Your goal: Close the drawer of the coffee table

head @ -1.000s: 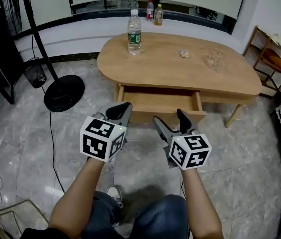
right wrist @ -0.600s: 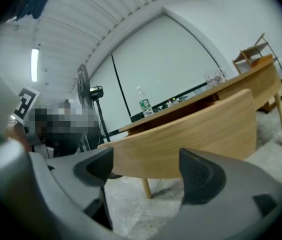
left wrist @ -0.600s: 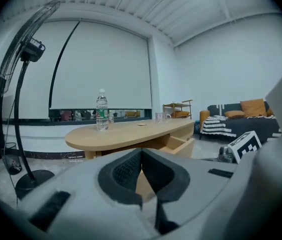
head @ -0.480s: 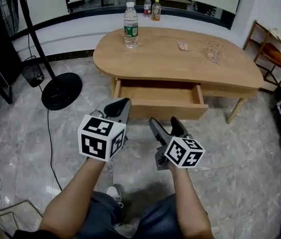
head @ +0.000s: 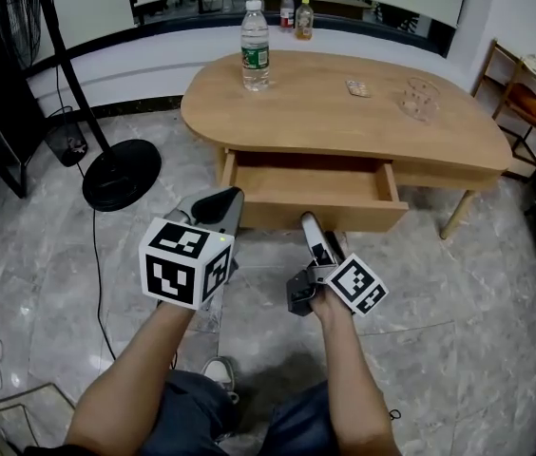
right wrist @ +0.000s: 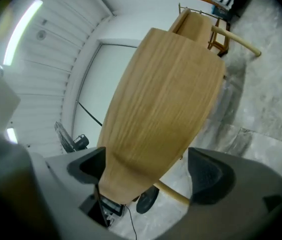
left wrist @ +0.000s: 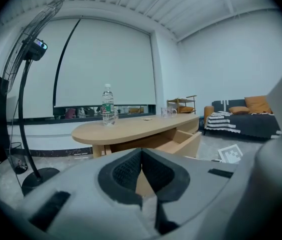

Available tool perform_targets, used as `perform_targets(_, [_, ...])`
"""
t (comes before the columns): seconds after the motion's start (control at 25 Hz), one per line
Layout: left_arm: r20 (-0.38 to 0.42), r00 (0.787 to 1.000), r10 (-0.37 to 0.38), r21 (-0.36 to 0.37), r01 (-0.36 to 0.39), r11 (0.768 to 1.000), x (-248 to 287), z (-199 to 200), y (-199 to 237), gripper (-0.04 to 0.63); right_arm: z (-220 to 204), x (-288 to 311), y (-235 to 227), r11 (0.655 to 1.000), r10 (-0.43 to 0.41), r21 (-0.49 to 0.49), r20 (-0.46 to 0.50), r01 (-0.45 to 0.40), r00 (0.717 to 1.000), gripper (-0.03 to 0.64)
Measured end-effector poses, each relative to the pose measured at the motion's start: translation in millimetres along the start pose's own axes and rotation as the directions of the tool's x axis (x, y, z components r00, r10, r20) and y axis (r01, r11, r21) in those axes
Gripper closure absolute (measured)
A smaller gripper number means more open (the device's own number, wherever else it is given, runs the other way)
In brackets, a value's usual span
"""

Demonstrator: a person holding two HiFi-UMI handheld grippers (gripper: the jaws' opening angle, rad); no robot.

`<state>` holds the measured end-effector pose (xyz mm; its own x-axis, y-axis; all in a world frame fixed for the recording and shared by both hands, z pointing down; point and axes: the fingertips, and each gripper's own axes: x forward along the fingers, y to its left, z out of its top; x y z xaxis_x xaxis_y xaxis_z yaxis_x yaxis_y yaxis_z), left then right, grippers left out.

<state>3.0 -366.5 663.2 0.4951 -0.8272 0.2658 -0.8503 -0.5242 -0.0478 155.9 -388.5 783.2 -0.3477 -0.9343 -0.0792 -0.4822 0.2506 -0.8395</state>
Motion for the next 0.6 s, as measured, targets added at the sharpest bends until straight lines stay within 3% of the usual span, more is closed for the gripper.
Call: perform_targets(0.6, [0.004, 1.0, -0.02, 0.0, 0.02, 1.0, 5.3, -0.1, -3.5, 0.594, 4.6, 7.4, 7.6, 0.998, -0.045, 0.054, -0.011, 0.046, 0.999, 0.13])
